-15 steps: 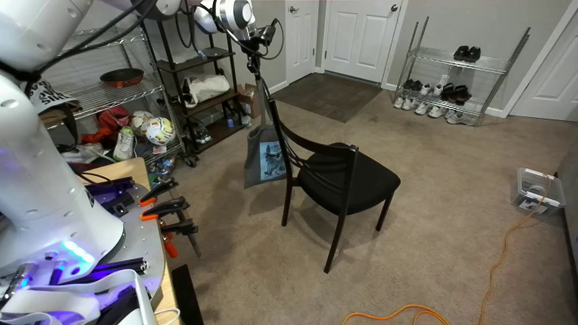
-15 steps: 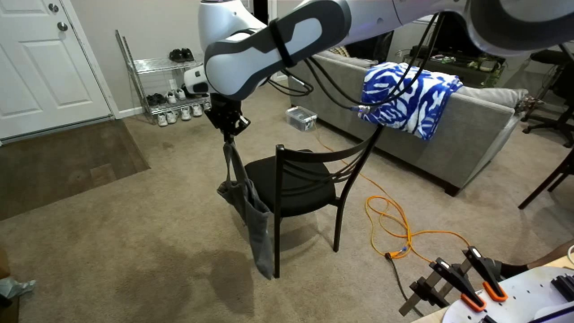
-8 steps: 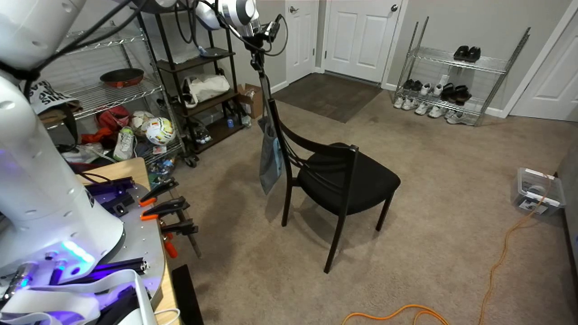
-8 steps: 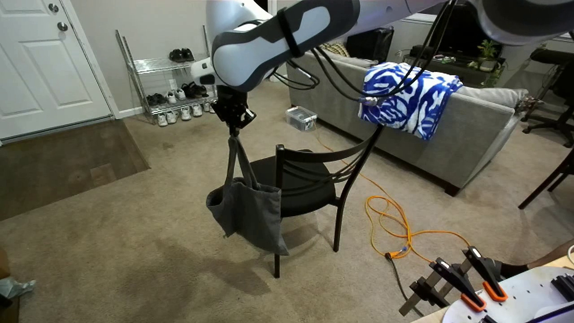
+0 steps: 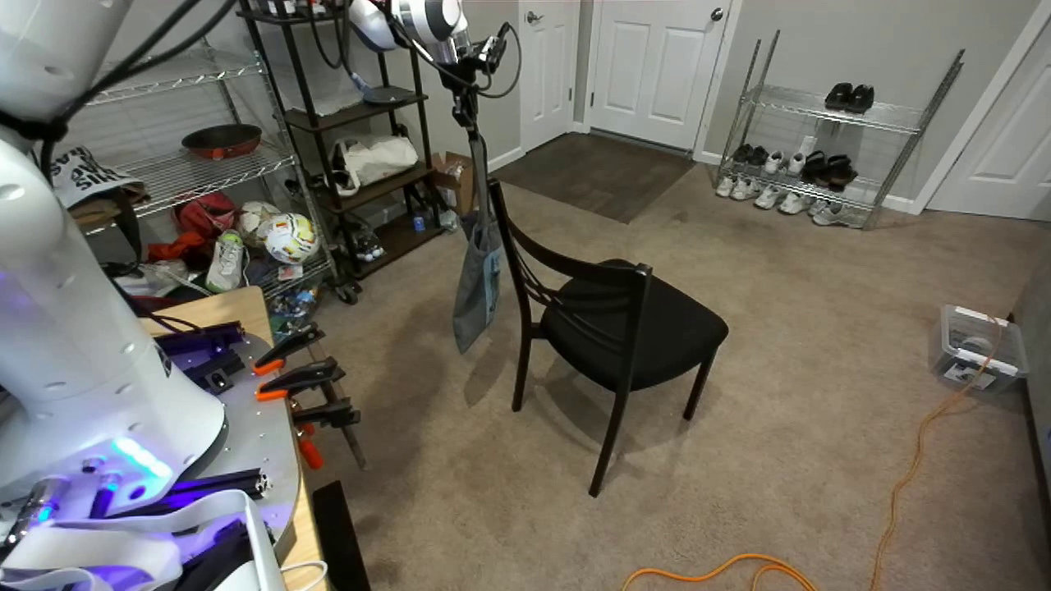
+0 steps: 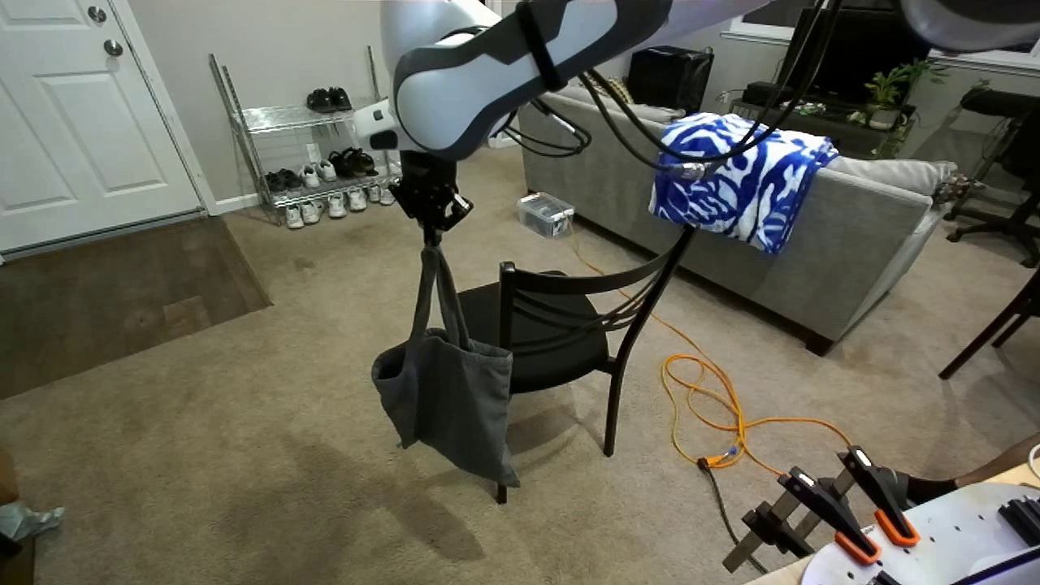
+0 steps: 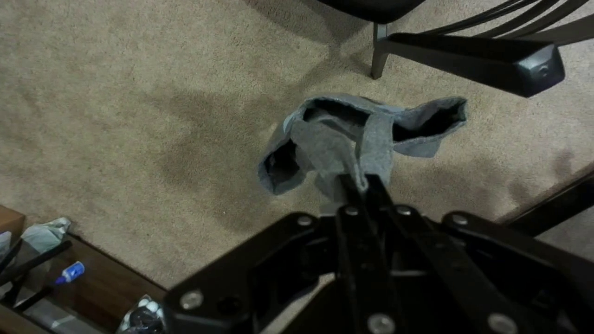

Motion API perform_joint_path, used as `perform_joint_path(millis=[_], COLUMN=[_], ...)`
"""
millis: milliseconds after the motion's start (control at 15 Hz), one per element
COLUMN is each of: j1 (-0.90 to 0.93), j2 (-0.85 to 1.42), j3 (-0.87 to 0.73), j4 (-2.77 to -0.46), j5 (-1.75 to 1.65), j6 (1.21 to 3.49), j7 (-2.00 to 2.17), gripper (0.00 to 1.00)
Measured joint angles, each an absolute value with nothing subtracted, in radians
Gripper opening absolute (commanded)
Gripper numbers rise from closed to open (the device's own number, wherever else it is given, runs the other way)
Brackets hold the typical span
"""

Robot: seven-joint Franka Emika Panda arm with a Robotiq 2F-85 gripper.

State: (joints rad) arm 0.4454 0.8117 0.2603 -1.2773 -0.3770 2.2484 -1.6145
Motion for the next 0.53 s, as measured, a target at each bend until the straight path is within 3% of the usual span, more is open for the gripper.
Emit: perform_joint_path(millis=[533], j1=[0.439], j2=[0.749], j3=[0.261], j4=[-1.372], j5=[-0.377], j6=[2.295], j7=[-1.614], gripper=[0.02])
